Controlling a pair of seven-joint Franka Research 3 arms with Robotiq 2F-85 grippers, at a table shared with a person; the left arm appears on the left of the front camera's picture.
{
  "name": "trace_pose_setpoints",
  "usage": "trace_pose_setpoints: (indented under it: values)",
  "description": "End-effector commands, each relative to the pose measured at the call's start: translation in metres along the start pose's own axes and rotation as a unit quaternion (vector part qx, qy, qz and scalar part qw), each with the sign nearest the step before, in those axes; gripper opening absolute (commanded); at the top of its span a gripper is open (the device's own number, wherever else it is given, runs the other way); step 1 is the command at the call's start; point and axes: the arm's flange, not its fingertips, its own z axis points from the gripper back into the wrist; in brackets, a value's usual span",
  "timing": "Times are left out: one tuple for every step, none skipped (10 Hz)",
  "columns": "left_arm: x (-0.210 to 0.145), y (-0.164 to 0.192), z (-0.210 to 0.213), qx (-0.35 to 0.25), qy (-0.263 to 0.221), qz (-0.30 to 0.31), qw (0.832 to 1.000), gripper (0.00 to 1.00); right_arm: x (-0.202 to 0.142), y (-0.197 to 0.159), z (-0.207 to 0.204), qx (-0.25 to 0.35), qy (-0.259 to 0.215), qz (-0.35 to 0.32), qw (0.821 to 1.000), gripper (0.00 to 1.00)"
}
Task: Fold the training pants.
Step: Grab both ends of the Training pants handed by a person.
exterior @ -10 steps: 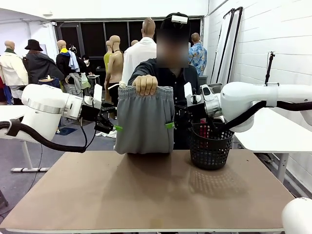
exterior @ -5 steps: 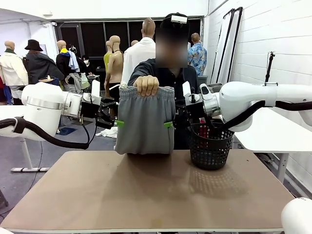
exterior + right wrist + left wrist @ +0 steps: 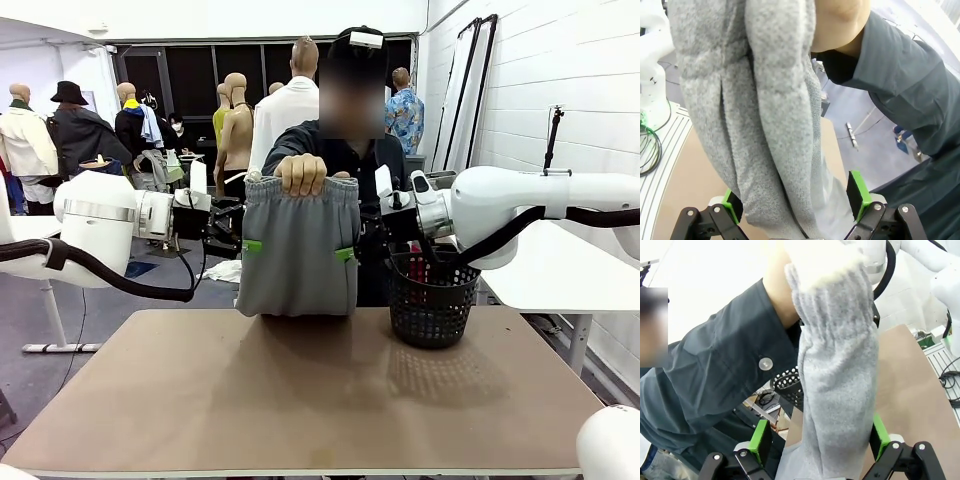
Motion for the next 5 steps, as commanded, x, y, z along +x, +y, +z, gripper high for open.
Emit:
trace_pose_setpoints:
  values:
    - [-0.002,0.005,-0.006,0.004,-0.019,-0.005,1.0,1.0,0.004,-0.006,-0.006,-0.001,-0.01,0.001,1.0,1.0]
    - [-0.001,0.006,-0.007,0.002,-0.024,-0.004,1.0,1.0,0.008,-0.006,-0.005,0.003,-0.023,-0.002,1.0,1.0]
    - [-0.001,0.006,-0.007,0.001,-0.025,-0.001,1.0,1.0,0.01,-0.006,-0.004,0.001,-0.027,-0.002,1.0,1.0]
    - [0.0,0.007,-0.008,0.001,-0.028,0.0,1.0,1.0,0.014,-0.007,-0.003,0.0,-0.034,-0.004,0.999,1.0]
    - [0.001,0.007,-0.008,0.001,-0.031,0.0,1.0,1.0,0.016,-0.007,-0.002,0.0,-0.039,-0.006,0.999,1.0]
